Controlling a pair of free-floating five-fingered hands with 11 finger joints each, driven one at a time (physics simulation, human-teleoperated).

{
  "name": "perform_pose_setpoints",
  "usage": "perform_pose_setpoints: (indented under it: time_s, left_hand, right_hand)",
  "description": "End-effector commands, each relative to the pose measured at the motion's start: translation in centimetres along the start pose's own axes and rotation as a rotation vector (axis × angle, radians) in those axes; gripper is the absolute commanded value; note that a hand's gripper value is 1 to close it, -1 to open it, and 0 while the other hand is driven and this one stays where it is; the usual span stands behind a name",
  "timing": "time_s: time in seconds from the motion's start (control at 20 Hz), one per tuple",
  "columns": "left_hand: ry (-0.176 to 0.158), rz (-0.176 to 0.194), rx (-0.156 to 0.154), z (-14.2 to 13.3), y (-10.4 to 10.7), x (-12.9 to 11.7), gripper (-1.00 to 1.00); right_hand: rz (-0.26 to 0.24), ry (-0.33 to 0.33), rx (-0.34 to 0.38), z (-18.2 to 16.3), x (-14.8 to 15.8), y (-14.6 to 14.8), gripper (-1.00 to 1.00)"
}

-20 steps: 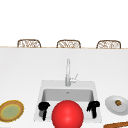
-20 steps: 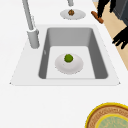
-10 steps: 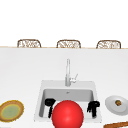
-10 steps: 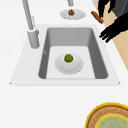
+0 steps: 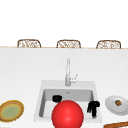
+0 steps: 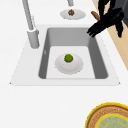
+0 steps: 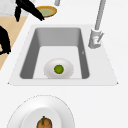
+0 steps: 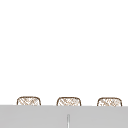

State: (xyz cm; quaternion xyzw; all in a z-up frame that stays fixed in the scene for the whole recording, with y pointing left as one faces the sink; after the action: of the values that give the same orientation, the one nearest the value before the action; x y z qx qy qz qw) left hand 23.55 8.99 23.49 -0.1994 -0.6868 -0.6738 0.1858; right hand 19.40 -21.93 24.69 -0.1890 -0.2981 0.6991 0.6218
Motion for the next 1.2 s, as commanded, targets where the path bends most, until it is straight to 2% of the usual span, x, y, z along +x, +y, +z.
perform_pose_setpoints:
  time_s: [0.0,0.15,0.35,0.45,0.6,0.7,0.8,0.9,0.95,1.0,1.15]
  left_hand:
    - [0.008,0.001,0.005,-2.1,0.3,-2.2,-1.00]
    - [0.024,-0.001,0.019,-3.6,-0.1,-3.8,-1.00]
    - [0.015,-0.019,0.030,-5.9,-1.1,-5.5,-1.00]
    - [0.013,0.007,0.027,-7.6,-2.6,-6.2,-1.00]
    - [0.013,0.007,0.034,-9.1,-3.8,-7.3,-1.00]
    - [0.021,0.000,0.048,-9.6,-4.4,-9.0,-1.00]
    - [0.019,0.004,0.050,-10.2,-4.9,-10.9,-1.00]
    - [0.021,0.007,0.036,-10.8,-5.2,-12.9,-1.00]
    - [0.019,0.011,0.033,-11.0,-5.5,-14.0,-1.00]
    - [0.010,0.032,0.029,-10.5,-6.0,-15.4,-1.00]
    - [-0.003,0.041,0.041,-10.6,-6.6,-18.5,-1.00]
  right_hand:
    - [0.000,0.000,0.000,0.0,0.0,0.0,0.00]
    - [0.000,0.000,0.000,0.0,0.0,0.0,0.00]
    - [0.000,0.000,0.000,0.0,0.0,0.0,0.00]
    - [-0.001,0.000,0.000,0.0,0.0,0.0,0.00]
    - [-0.001,0.000,0.000,0.0,0.0,0.0,0.00]
    - [-0.001,0.000,0.000,0.0,0.0,0.0,0.00]
    - [-0.001,0.000,0.000,0.0,0.0,0.0,0.00]
    - [-0.001,0.000,0.000,0.0,0.0,0.0,0.00]
    - [-0.001,0.000,0.000,0.0,0.0,0.0,0.00]
    - [-0.001,0.000,0.000,0.0,0.0,0.0,0.00]
    - [-0.001,0.000,0.000,0.0,0.0,0.0,0.00]
